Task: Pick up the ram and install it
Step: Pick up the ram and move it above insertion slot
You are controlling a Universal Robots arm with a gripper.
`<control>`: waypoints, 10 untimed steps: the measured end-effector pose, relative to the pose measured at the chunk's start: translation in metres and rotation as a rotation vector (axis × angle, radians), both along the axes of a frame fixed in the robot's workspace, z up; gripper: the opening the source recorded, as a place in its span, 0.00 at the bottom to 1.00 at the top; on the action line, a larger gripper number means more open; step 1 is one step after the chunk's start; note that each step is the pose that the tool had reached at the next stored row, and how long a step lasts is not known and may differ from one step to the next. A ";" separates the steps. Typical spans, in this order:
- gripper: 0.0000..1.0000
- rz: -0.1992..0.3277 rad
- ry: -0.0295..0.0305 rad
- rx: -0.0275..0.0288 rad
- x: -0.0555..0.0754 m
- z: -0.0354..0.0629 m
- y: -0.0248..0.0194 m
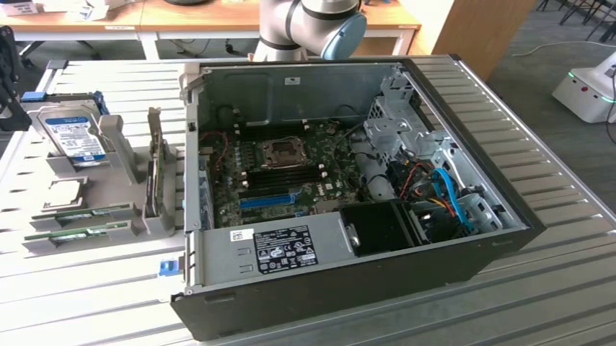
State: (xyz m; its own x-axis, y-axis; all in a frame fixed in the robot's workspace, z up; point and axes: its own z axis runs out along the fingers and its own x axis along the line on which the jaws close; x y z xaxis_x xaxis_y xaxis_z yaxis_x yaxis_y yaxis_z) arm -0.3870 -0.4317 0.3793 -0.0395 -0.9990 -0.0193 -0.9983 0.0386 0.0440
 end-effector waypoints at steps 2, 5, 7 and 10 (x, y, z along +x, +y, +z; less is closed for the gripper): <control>0.11 0.000 -0.0001 0.0000 0.000 0.0000 0.0000; 0.11 0.000 -0.0001 0.0001 0.000 -0.0001 0.0000; 0.16 0.000 0.0000 0.0000 0.000 0.0000 0.0000; 0.30 0.000 -0.0001 0.0000 0.000 0.0000 0.0000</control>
State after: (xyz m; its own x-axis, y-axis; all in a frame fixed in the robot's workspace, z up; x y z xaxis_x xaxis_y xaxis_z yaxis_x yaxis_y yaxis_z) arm -0.3870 -0.4317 0.3793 -0.0395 -0.9990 -0.0194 -0.9983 0.0386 0.0439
